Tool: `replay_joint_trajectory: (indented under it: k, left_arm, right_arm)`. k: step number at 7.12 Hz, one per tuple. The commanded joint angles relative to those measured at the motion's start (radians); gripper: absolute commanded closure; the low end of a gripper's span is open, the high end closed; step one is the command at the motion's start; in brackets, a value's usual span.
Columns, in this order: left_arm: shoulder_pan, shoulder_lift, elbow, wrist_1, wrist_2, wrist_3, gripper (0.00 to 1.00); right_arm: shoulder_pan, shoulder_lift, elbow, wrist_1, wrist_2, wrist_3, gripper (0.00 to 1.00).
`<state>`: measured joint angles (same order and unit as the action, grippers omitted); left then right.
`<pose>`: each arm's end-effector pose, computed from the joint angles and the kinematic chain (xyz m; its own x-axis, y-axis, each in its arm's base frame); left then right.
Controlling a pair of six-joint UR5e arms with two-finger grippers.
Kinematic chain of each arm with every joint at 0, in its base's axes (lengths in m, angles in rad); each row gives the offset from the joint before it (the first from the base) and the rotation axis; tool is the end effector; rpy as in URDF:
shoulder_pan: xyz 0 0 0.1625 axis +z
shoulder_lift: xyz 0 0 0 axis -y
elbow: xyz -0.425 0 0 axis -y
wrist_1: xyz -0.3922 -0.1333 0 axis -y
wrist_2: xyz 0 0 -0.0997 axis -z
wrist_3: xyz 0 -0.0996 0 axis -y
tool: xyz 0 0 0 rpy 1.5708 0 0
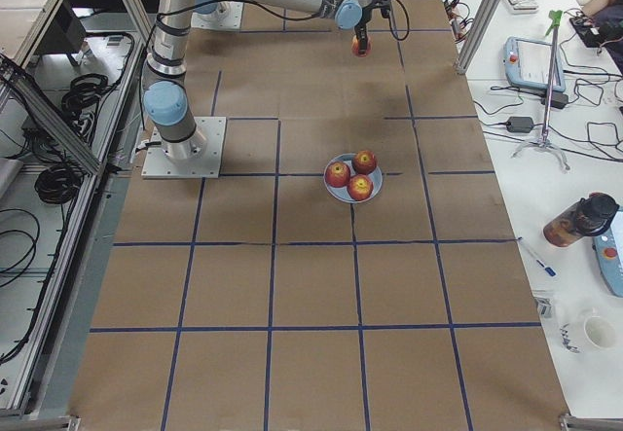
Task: Transfer apple from basket to plate
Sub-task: 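Lift the apple with the right gripper and carry it over the white plate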
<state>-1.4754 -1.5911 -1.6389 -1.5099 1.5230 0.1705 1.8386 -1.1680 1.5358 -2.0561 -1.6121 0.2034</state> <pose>-0.0902 -0.5071 0.4506 -0.9959 0.0738 0.0517 0.0749 0.9970 0.0190 0.2948 -0.5861 0.3253 -0.9980 -0.0609 0.0165 -0.0625 0.9904 -0.1231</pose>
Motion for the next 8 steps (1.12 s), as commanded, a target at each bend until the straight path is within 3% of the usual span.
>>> replay_joint_trajectory:
  k: [1,4,6,8]
  left_arm:
    - [0.001,-0.003,-0.001,0.005,-0.001,-0.002,0.01]
    - [0.0,-0.007,-0.001,0.007,-0.001,-0.006,0.01]
    - [0.0,-0.007,-0.001,0.007,-0.003,-0.006,0.01]
    - [0.0,-0.009,-0.001,0.007,-0.001,-0.005,0.01]
  right_arm:
    - [-0.205,-0.112,0.042,0.114,-0.002,-0.237,0.48]
    - [-0.518,-0.186,0.174,0.099,0.004,-0.645,0.48]
    - [-0.686,-0.17,0.188,0.071,0.047,-0.874,0.49]
    - [-0.742,-0.098,0.213,-0.04,0.047,-0.976,0.49]
